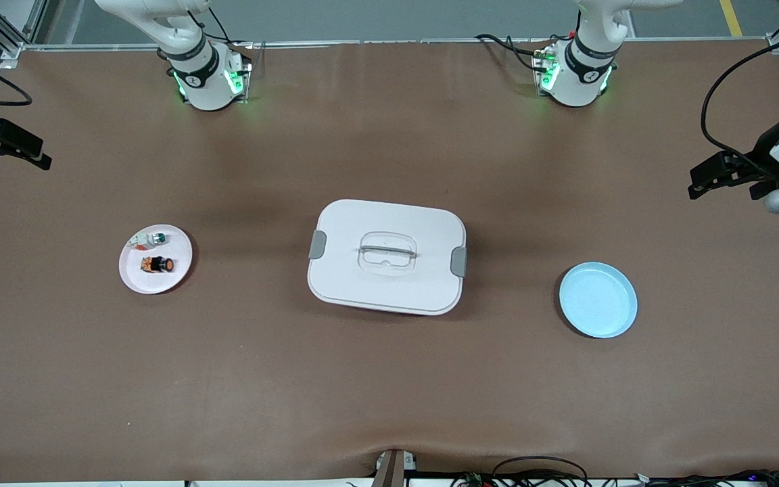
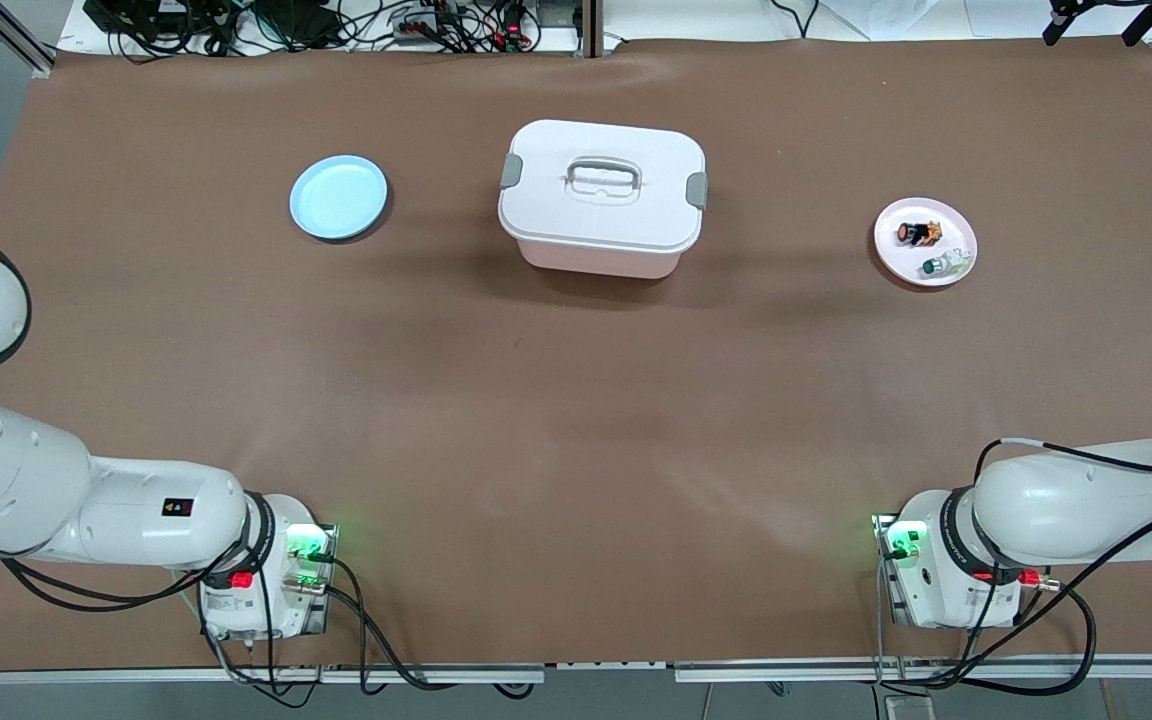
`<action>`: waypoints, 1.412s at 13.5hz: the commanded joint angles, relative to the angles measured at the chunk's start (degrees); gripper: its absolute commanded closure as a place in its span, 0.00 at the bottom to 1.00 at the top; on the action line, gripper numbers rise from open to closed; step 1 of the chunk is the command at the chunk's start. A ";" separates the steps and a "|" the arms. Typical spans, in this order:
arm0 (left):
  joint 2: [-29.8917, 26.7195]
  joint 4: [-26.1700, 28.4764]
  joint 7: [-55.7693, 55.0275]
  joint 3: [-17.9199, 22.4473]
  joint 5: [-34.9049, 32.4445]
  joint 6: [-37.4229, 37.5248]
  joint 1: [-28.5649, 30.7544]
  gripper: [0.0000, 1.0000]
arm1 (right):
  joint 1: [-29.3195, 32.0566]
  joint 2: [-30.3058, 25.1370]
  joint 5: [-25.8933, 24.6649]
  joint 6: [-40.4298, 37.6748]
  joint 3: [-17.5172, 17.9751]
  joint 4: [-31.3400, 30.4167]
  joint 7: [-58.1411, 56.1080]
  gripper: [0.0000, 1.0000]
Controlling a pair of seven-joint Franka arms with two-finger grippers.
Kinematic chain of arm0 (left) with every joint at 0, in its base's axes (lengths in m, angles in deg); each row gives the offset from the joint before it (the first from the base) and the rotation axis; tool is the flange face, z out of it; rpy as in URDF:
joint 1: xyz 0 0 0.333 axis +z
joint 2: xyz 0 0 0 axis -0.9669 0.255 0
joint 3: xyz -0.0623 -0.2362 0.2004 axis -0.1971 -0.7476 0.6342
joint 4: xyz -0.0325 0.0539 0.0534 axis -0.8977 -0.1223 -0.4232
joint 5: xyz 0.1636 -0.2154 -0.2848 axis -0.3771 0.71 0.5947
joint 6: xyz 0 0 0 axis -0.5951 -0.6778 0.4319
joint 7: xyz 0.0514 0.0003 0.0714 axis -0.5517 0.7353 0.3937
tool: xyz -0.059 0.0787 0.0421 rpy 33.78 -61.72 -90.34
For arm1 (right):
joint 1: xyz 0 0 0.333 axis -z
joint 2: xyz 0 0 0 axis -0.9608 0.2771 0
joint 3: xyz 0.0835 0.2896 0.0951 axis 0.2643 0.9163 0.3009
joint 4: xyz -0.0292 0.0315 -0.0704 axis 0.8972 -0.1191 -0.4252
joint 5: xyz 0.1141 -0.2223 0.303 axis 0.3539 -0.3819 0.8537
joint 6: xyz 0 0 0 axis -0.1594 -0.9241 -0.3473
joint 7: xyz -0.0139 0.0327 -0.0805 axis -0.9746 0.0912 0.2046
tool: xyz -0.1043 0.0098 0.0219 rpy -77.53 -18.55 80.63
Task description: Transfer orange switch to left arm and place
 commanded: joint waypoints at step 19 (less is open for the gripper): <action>0.26 -1.11 0.42 -0.13 -1.08 1.00 0.08 0.00 | 0.33 2.97 0.52 -0.64 -0.18 2.72 -0.10 0.00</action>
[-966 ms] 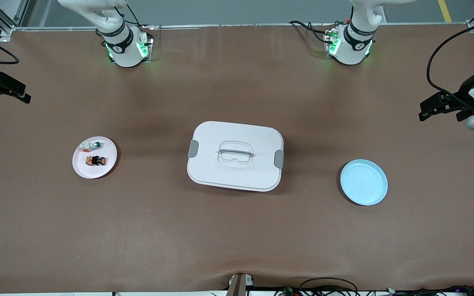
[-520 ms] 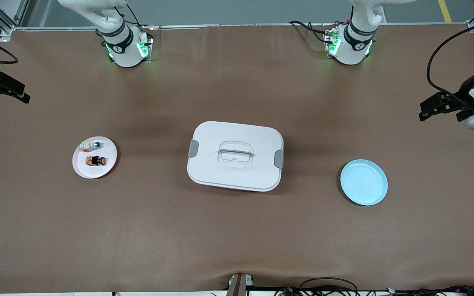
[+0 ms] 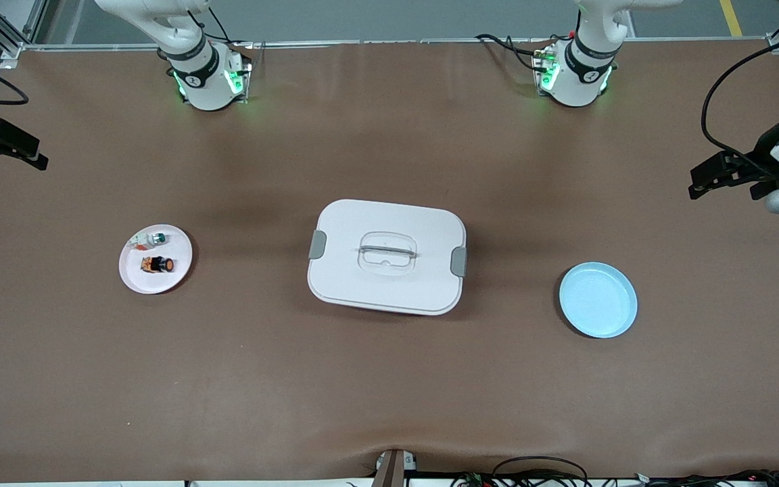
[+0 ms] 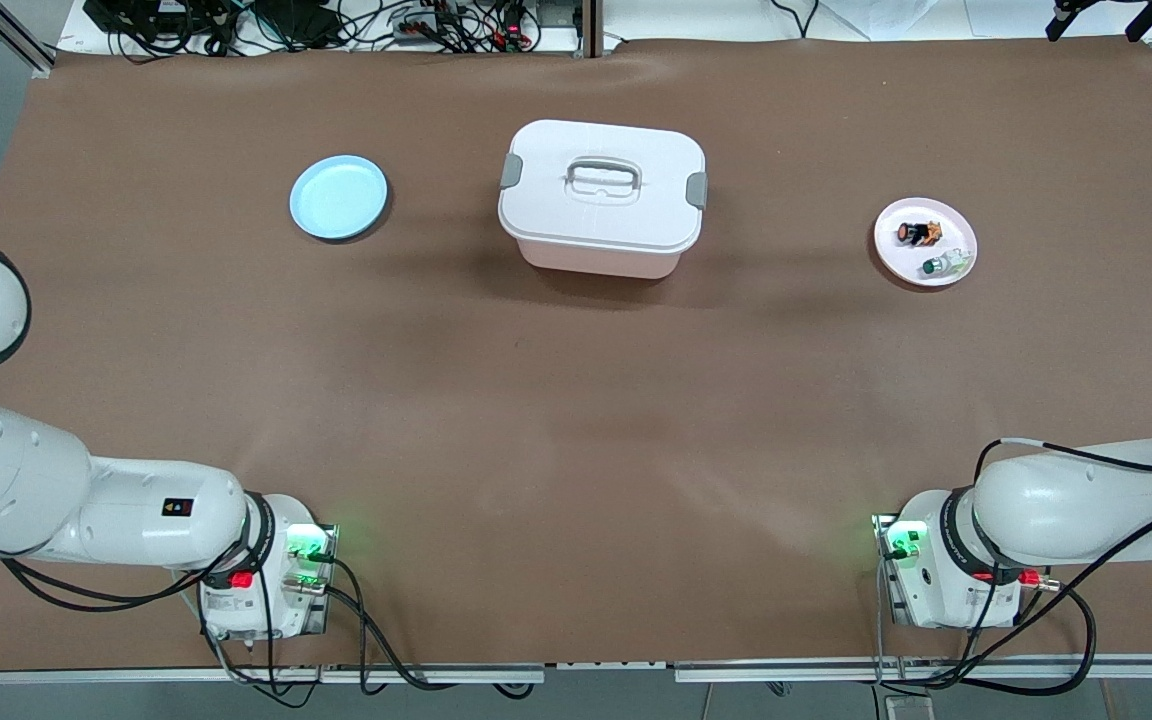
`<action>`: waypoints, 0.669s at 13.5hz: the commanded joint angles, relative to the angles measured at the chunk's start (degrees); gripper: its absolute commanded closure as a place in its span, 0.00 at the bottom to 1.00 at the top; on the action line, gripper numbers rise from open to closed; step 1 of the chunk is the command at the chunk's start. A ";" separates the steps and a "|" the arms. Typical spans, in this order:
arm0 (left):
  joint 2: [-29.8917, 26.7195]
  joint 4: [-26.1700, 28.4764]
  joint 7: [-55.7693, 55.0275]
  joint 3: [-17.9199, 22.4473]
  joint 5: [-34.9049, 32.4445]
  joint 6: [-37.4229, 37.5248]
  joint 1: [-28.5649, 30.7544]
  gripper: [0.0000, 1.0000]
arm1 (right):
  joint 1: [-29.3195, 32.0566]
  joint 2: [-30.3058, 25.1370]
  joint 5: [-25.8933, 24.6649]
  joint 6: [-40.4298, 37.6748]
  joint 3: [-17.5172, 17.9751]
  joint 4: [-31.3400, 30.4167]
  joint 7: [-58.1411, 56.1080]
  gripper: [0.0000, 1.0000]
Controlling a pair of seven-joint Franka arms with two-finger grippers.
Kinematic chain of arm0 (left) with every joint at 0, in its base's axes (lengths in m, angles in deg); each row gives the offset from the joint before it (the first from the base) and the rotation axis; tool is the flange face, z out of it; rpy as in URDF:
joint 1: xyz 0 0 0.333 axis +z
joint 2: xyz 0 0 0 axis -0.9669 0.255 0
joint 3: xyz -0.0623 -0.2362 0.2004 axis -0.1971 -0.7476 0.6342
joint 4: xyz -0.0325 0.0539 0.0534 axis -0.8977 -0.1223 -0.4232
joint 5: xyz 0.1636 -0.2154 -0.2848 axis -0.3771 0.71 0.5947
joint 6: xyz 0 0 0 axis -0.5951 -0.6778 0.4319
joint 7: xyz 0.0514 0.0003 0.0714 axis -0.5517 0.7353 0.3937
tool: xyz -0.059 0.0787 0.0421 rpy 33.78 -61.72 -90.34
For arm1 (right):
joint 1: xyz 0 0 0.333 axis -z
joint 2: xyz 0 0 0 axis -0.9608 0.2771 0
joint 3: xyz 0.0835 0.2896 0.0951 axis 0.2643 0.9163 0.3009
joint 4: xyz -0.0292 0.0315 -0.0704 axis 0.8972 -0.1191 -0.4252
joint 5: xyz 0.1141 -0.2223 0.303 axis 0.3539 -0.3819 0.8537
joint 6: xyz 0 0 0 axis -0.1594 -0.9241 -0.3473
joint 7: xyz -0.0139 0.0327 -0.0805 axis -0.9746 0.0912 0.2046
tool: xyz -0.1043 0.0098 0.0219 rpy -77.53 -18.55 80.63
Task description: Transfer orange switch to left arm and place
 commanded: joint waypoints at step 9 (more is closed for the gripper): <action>0.26 -1.11 0.42 -0.15 -0.91 1.00 0.04 0.00 | 0.74 17.43 -0.89 -0.27 -0.12 6.30 -0.21 0.00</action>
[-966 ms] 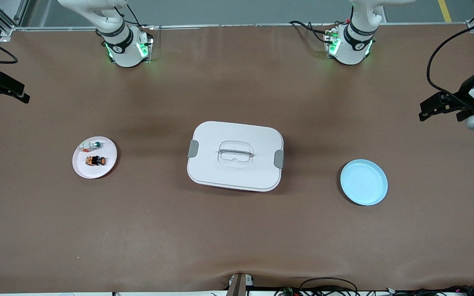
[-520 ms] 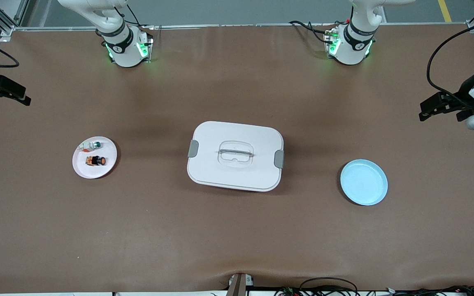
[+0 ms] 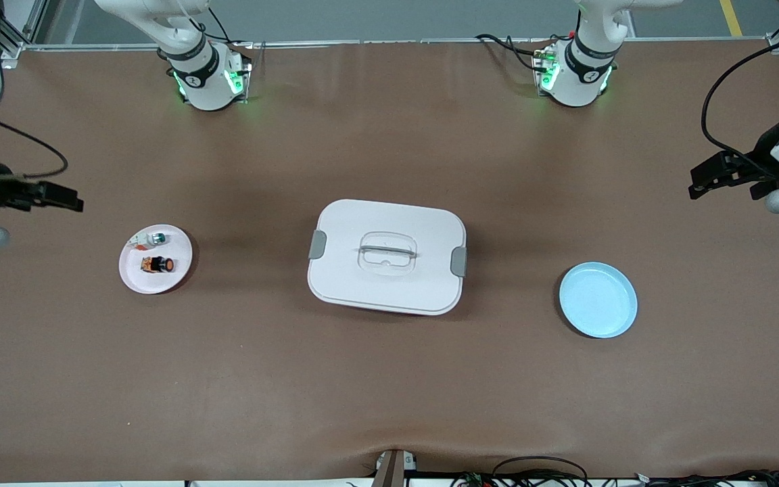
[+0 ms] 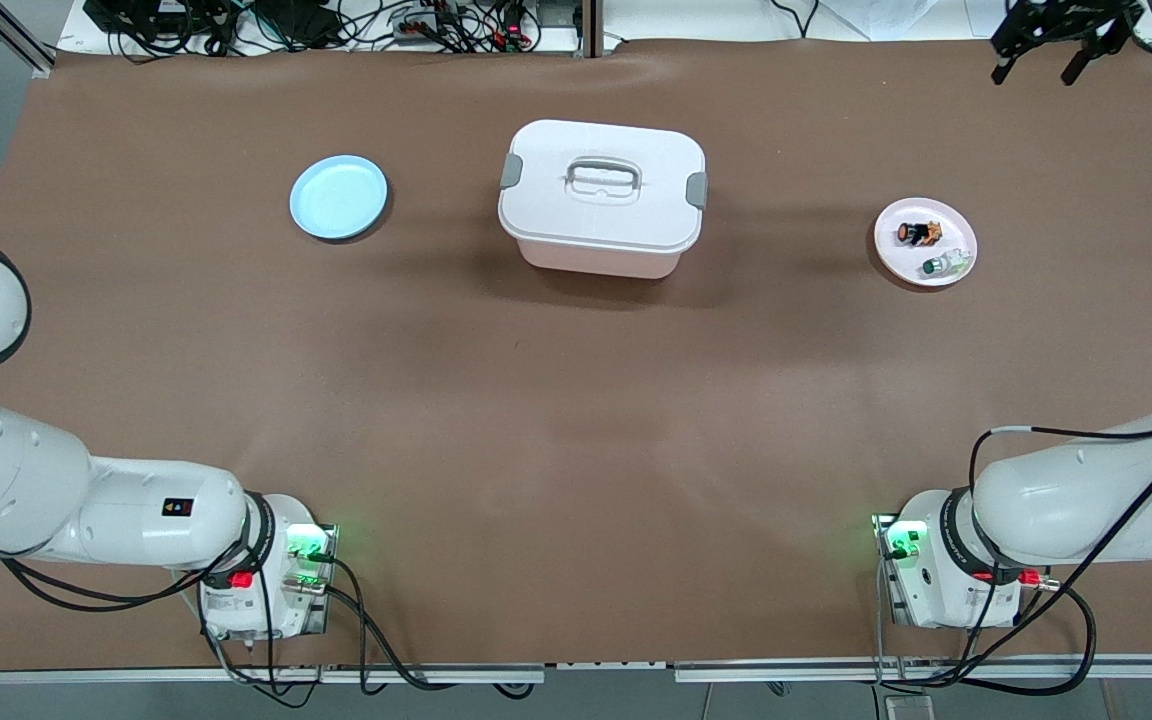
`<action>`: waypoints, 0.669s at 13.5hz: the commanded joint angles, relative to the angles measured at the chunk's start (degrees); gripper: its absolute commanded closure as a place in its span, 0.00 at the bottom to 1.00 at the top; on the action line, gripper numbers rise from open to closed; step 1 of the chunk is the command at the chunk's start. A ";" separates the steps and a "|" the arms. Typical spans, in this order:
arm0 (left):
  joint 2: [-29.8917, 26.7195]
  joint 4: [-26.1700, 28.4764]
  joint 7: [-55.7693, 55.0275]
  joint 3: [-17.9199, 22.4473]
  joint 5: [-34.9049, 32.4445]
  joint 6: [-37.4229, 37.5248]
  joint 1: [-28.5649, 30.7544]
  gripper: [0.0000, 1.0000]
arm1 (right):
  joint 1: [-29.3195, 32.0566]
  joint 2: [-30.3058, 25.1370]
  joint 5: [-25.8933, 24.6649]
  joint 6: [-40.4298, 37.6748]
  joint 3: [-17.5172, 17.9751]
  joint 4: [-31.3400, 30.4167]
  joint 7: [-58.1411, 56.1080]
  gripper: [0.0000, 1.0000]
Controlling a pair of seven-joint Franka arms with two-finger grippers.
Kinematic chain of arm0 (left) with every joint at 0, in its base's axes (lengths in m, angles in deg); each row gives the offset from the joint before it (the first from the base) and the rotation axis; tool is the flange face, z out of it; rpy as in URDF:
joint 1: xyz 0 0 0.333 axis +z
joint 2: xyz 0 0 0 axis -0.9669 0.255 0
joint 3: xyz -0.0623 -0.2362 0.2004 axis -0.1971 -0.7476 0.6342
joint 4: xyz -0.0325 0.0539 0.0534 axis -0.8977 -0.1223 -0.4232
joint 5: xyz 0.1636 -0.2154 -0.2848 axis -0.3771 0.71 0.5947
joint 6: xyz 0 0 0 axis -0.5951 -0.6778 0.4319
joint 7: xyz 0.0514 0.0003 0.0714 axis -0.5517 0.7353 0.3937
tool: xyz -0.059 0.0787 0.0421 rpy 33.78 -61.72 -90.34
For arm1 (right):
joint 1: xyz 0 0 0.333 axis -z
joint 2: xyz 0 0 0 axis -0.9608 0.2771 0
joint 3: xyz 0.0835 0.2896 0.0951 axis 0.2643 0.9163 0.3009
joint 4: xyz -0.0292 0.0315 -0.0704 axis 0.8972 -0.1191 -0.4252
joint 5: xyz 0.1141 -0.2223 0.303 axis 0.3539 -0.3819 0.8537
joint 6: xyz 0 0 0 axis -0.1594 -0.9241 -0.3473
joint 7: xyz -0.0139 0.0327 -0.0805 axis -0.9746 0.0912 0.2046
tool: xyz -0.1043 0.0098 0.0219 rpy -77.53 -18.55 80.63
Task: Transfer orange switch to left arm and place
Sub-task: 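Move the right gripper down over the orange switch on the white plate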
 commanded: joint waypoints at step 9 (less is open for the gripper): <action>0.26 -1.07 0.33 -0.15 -0.82 1.01 -0.04 0.00 | 2.79 4.17 4.93 24.87 0.08 -15.48 -10.97 0.00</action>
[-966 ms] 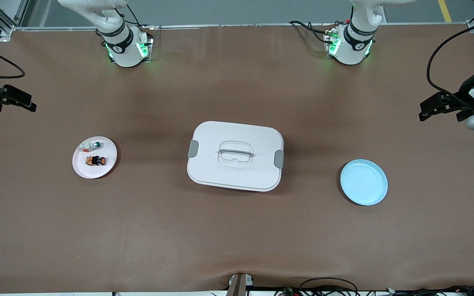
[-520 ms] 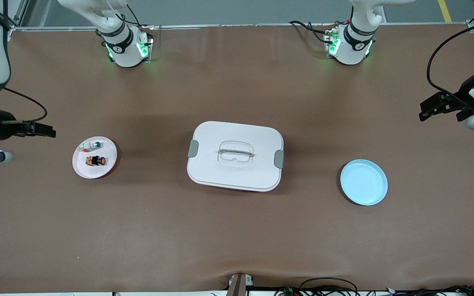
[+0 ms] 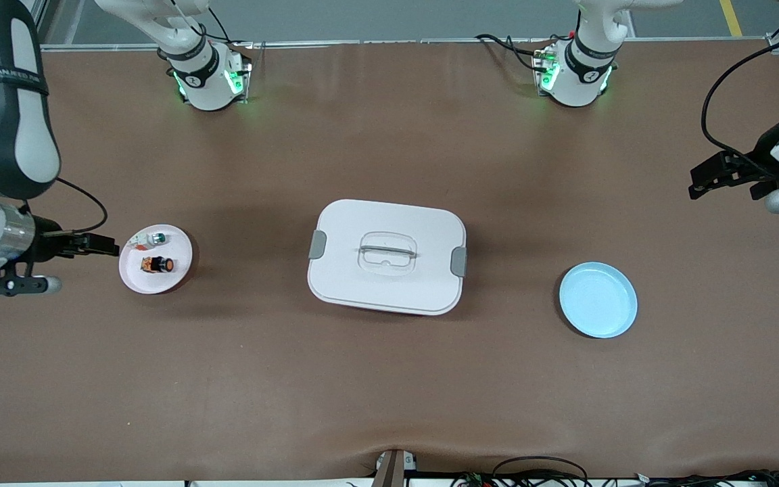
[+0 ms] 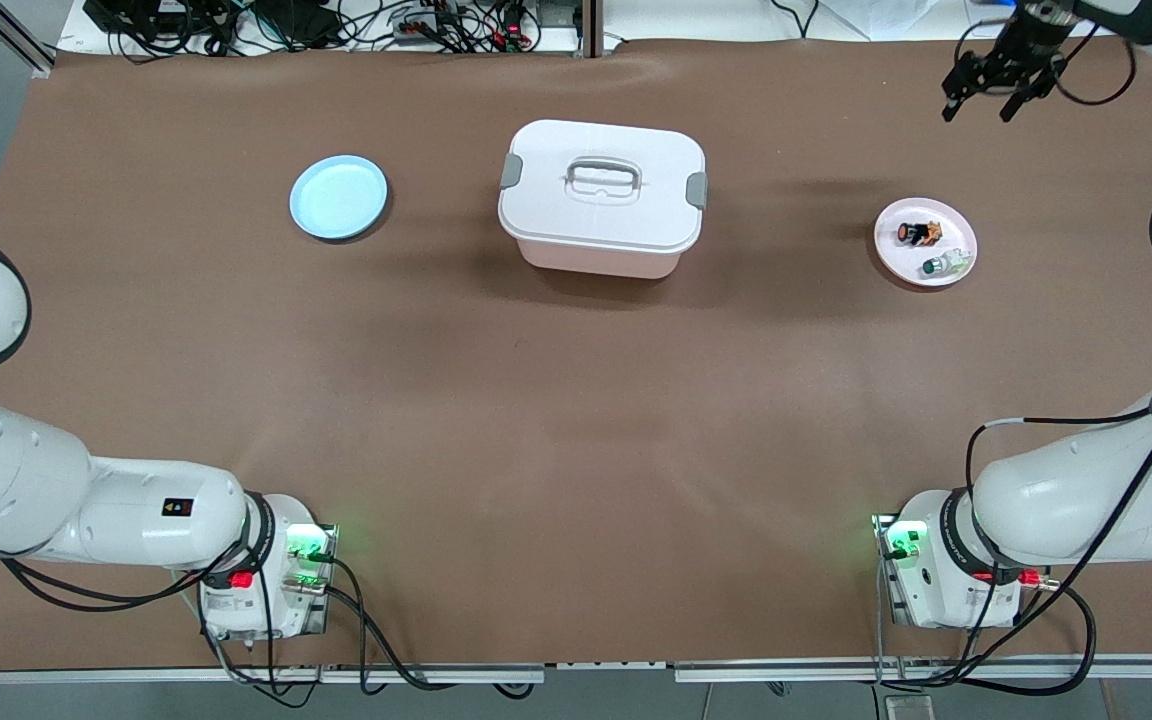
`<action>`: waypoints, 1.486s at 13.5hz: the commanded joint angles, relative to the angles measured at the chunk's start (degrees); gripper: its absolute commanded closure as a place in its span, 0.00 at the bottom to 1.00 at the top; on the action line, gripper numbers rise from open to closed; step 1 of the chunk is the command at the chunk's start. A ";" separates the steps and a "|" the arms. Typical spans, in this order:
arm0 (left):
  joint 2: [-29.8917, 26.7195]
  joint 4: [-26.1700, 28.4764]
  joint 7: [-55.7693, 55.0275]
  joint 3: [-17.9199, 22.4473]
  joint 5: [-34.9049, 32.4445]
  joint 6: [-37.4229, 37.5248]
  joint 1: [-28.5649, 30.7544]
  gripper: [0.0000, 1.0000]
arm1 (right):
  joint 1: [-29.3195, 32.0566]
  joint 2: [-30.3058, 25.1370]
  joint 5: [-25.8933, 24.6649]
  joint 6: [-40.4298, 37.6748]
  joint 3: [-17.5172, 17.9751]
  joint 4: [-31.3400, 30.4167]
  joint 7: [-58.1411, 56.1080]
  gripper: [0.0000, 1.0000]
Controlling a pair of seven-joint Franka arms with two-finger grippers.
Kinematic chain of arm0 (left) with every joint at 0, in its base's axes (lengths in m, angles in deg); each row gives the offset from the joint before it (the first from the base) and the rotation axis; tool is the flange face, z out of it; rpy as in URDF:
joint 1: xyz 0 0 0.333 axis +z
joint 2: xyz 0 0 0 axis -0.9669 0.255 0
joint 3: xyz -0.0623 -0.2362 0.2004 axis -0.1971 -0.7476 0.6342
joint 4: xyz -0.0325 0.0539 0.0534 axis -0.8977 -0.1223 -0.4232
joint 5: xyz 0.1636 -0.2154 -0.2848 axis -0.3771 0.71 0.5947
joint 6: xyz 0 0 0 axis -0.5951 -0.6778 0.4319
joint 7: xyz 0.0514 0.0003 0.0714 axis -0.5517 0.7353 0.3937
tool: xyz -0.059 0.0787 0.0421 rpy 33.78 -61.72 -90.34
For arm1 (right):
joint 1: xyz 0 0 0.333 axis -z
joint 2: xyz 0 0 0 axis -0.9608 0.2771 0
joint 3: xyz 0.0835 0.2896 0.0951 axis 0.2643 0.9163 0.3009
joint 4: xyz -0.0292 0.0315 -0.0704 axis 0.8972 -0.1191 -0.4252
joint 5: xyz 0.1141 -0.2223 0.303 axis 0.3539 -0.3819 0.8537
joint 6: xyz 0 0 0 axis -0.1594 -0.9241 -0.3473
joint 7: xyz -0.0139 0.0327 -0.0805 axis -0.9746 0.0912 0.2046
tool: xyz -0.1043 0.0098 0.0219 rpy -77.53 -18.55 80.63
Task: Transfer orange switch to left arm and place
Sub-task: 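Move the right gripper down over the orange switch on the white plate, then close the right gripper on the orange switch and lift it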
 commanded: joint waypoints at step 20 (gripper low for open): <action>0.26 -1.06 0.42 -0.15 -0.82 1.00 0.06 0.00 | 1.85 6.44 4.56 35.45 0.71 -23.79 -3.93 0.00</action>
